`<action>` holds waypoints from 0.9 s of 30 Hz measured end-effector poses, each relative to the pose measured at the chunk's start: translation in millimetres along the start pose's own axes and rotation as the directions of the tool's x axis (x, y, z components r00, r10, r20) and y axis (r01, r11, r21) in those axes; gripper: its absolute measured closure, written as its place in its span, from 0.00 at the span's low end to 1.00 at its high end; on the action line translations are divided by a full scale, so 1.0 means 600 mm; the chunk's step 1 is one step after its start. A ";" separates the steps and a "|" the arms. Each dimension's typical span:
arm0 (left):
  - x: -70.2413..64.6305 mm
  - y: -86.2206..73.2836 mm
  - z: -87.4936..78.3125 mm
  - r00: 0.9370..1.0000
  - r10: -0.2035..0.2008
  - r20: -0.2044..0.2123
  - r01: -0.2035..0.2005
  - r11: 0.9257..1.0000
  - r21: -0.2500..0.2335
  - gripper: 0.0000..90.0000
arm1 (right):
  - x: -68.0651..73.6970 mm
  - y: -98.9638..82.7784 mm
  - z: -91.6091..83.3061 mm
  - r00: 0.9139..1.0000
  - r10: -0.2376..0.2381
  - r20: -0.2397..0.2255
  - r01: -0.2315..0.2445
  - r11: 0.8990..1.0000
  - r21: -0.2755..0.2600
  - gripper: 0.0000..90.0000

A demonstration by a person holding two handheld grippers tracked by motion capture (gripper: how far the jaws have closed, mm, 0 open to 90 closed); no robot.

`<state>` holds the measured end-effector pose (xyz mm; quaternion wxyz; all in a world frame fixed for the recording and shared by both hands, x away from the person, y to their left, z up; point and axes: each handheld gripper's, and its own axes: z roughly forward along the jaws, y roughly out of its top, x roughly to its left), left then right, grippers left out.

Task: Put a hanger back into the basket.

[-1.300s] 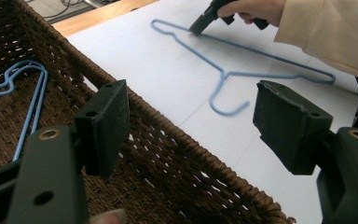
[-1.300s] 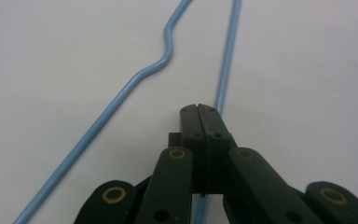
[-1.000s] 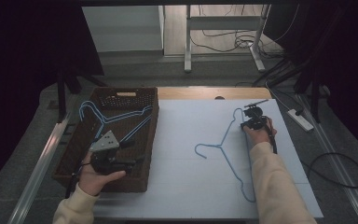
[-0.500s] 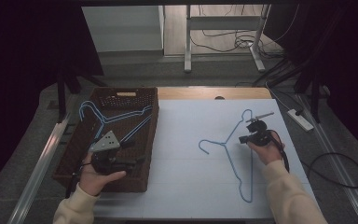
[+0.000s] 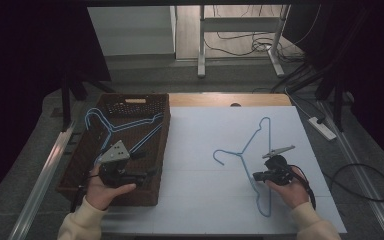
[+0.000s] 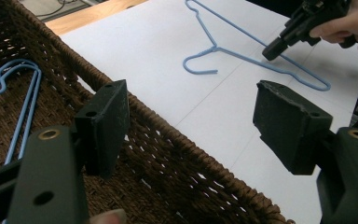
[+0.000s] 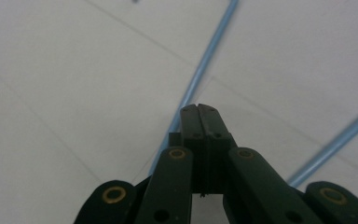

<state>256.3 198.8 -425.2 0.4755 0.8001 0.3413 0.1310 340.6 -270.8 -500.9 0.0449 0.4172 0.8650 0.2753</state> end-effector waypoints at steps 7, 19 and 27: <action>0.001 0.000 -0.003 1.000 -0.001 -0.006 0.001 1.000 -0.005 0.31 | 0.017 -0.013 0.006 1.000 -0.007 -0.012 0.007 1.000 0.007 1.00; 0.000 0.000 -0.005 1.000 0.001 -0.005 -0.001 1.000 -0.006 0.31 | 0.081 -0.008 0.025 0.996 -0.061 -0.059 0.062 0.998 0.013 1.00; 0.000 0.000 -0.004 1.000 0.002 -0.004 -0.002 1.000 -0.005 0.31 | 0.133 0.007 0.051 0.985 -0.121 -0.122 0.123 0.992 0.003 1.00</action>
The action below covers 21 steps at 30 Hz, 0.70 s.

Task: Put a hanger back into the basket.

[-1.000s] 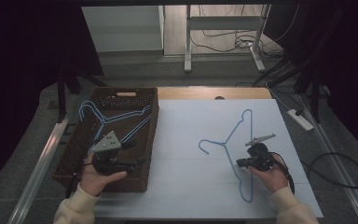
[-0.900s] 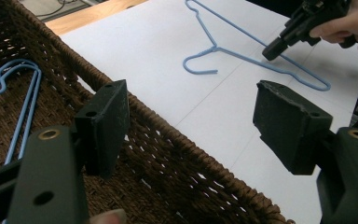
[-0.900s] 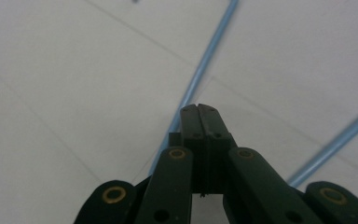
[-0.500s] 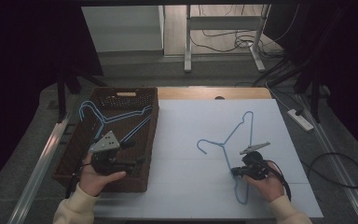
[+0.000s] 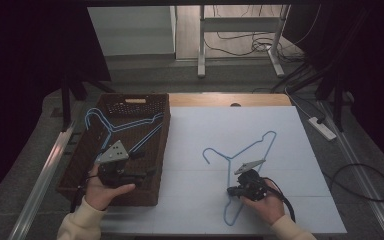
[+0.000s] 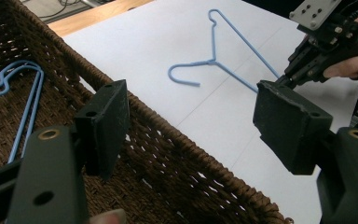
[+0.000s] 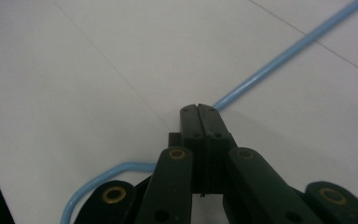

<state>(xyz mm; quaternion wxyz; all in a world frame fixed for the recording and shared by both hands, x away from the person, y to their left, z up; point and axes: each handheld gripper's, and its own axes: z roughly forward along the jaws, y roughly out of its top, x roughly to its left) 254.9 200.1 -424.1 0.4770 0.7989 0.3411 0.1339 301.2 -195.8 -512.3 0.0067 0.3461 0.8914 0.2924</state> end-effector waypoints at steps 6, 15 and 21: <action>-0.002 0.000 0.003 1.000 -0.002 0.001 0.002 1.000 0.002 0.31 | 0.021 0.014 0.019 0.999 -0.017 -0.035 0.017 1.000 -0.011 1.00; -0.002 -0.001 0.004 1.000 0.000 0.003 0.000 1.000 0.006 0.31 | 0.043 0.037 0.046 0.998 -0.040 -0.057 0.039 0.999 -0.031 1.00; -0.001 -0.001 0.004 1.000 -0.001 0.004 0.001 1.000 0.006 0.31 | 0.050 0.049 0.058 0.996 -0.050 -0.068 0.047 0.998 -0.040 1.00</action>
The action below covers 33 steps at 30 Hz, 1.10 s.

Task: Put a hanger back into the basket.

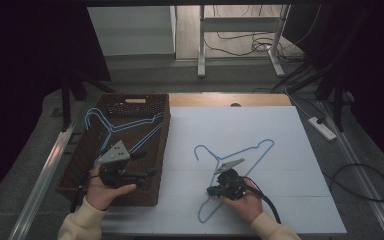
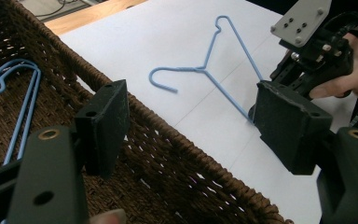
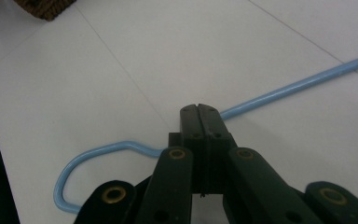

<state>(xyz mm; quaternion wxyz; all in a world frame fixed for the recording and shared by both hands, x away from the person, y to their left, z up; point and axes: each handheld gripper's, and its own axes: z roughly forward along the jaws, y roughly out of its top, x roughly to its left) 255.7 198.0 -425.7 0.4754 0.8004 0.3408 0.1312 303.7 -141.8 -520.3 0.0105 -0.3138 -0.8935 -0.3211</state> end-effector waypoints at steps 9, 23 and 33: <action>0.000 -0.001 -0.001 1.000 0.004 0.000 -0.004 1.000 0.001 0.31 | -0.007 0.016 0.008 1.000 0.001 -0.021 -0.002 0.999 -0.032 1.00; 0.000 0.000 -0.005 1.000 0.005 -0.005 -0.005 1.000 -0.004 0.31 | -0.135 0.115 -0.028 0.988 0.038 0.147 -0.033 0.999 -0.036 0.82; 0.000 -0.001 -0.005 1.000 0.009 -0.005 -0.009 1.000 -0.002 0.31 | -0.158 0.158 0.020 0.985 0.007 0.172 -0.022 0.996 0.087 0.62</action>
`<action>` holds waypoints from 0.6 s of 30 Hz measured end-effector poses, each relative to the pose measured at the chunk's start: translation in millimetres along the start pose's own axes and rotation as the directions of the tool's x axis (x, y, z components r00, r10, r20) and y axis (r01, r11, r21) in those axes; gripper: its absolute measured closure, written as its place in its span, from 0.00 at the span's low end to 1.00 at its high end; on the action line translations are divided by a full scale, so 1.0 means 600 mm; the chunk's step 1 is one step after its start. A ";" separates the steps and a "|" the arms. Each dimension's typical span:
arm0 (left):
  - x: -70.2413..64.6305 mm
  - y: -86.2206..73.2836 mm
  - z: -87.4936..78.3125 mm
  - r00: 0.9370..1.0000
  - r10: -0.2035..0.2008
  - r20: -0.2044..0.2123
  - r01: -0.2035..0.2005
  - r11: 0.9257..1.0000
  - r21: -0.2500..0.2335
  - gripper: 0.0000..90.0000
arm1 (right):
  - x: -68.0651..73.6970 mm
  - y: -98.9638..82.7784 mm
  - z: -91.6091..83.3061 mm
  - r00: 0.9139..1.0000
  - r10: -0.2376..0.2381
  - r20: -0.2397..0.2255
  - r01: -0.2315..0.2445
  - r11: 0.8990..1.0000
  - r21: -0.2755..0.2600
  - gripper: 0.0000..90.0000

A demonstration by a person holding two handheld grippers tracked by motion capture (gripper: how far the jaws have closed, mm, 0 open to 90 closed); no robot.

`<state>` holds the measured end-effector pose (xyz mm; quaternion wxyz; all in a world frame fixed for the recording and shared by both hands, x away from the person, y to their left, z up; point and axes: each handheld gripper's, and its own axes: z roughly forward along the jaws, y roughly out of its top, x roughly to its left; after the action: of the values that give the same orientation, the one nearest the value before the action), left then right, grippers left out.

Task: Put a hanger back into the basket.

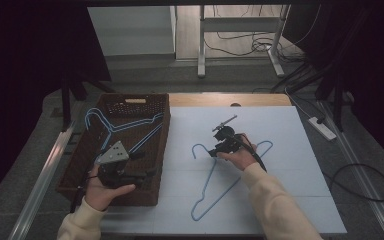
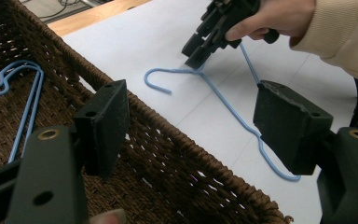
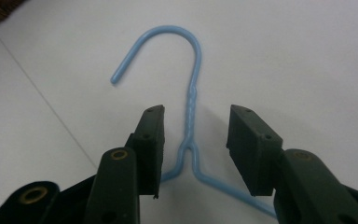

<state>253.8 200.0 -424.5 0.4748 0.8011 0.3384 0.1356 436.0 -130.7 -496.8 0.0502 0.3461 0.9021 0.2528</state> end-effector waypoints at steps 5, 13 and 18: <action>0.001 0.000 -0.001 1.000 -0.002 -0.003 0.002 1.000 -0.003 0.31 | 0.000 0.015 0.018 1.000 -0.023 0.008 0.022 0.997 0.070 0.65; 0.001 -0.001 0.001 1.000 0.004 -0.001 -0.004 1.000 0.005 0.31 | 0.010 0.030 0.028 0.996 -0.076 0.053 0.068 0.988 0.141 0.72; 0.001 -0.001 0.000 1.000 0.003 -0.003 -0.003 1.000 0.002 0.31 | 0.016 0.039 0.031 0.994 -0.083 0.068 0.069 0.980 0.185 0.79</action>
<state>254.3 200.6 -424.9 0.4733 0.8018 0.3381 0.1372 447.6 -101.8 -500.4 0.0619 0.3240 0.9314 0.1539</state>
